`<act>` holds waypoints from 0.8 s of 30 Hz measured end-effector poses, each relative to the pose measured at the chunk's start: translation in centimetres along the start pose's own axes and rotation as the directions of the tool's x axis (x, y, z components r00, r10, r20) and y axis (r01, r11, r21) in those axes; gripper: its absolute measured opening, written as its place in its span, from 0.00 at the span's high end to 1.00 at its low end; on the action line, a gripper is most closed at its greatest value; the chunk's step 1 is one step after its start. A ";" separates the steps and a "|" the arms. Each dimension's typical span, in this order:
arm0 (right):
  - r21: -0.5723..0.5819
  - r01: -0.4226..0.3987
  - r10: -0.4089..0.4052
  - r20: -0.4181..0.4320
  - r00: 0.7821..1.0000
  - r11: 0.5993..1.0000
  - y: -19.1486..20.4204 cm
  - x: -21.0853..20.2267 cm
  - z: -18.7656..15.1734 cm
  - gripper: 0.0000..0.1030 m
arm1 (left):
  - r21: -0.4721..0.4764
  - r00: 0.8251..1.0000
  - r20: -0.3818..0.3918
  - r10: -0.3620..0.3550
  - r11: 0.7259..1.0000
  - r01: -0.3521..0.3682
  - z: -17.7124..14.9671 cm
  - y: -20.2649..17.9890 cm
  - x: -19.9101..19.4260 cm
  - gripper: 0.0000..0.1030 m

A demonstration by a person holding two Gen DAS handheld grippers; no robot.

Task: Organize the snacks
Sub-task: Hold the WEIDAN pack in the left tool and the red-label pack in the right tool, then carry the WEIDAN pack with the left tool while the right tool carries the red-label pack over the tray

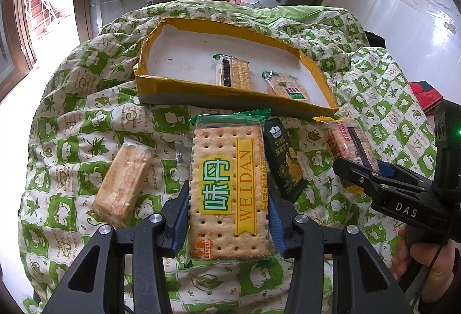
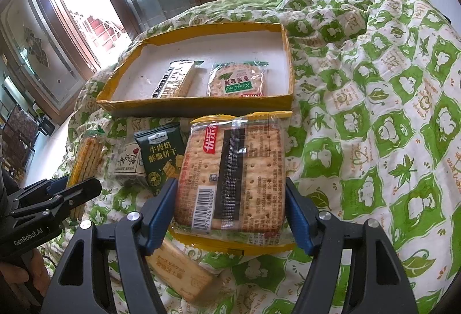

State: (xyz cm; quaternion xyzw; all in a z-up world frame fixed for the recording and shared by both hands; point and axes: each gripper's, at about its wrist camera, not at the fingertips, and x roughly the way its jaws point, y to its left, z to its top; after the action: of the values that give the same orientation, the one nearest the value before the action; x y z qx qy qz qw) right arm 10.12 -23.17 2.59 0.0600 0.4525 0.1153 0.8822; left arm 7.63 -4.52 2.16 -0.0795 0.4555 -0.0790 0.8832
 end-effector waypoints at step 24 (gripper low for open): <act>0.015 -0.001 0.001 0.019 1.000 1.000 -0.3 -0.3 0.2 0.32 | 0.010 1.000 0.023 -0.006 1.000 0.006 0.9 0.1 -0.5 0.52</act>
State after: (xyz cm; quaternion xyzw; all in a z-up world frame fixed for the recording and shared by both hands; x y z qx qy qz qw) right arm 10.17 -23.58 2.94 0.0681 0.4451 0.1117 0.8859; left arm 8.10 -4.28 3.12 -0.0772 0.4447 -0.0831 0.8885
